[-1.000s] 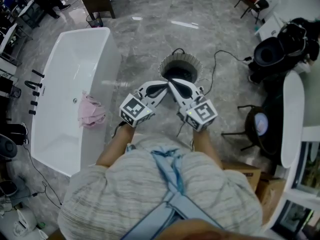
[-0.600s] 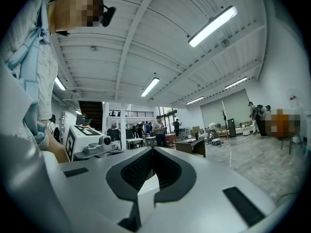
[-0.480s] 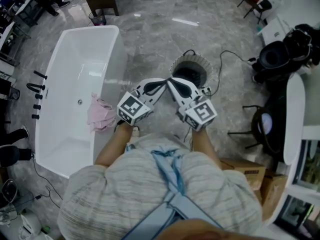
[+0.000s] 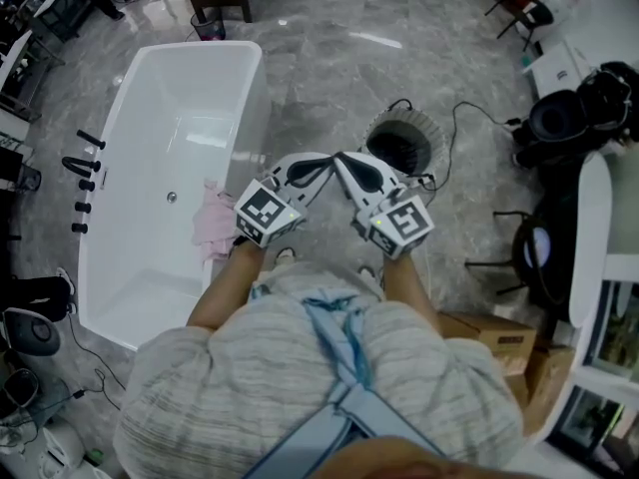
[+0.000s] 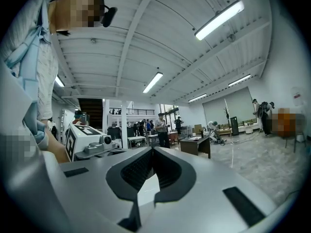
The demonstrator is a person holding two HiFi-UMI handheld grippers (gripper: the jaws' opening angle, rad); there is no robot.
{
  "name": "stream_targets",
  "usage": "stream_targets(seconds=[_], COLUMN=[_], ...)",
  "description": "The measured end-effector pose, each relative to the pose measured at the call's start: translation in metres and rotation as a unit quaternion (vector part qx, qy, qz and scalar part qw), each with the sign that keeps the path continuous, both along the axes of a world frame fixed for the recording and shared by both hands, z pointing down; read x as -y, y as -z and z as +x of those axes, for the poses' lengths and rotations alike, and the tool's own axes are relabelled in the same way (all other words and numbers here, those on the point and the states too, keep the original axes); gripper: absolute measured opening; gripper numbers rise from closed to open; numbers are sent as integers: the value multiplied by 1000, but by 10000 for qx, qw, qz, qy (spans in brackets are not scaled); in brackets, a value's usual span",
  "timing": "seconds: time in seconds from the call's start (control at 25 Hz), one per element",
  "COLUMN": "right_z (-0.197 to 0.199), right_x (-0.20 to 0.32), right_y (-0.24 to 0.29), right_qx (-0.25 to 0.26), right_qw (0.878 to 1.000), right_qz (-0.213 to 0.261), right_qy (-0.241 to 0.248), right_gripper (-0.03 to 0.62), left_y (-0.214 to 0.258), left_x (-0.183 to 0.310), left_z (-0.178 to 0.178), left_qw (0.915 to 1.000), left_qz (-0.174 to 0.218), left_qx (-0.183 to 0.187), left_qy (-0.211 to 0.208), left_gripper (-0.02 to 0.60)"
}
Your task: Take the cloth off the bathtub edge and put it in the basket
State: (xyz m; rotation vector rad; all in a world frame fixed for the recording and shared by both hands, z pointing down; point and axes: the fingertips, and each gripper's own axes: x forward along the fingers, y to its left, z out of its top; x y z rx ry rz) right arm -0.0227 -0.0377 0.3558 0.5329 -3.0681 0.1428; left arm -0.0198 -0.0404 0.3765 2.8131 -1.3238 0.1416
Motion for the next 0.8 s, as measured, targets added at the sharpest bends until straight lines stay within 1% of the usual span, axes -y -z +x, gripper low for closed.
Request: stream_targets(seconds=[0.12,0.32,0.52,0.8], right_z=[-23,-60,-80,-97], right_x=[-9,-30,-40,-33], right_y=[0,-5,-7,-8], right_qx=[5,-98,-213,-193], right_qw=[10000,9999,9996,9991], right_qz=[4,70,108,52], right_qy=[-35,27,154,379], right_gripper=[5,5,5,5], left_y=[1,-4,-5,-4], left_x=[-11,-30,-35,-30], left_z=[-26,-68,-87,-103], left_qw=[10000,9999,9998,9992], left_qz=[46,66,73,51], left_qx=[41,-2,-83,-164], left_qy=[23,123,192,370], left_gripper=[3,3,3,3])
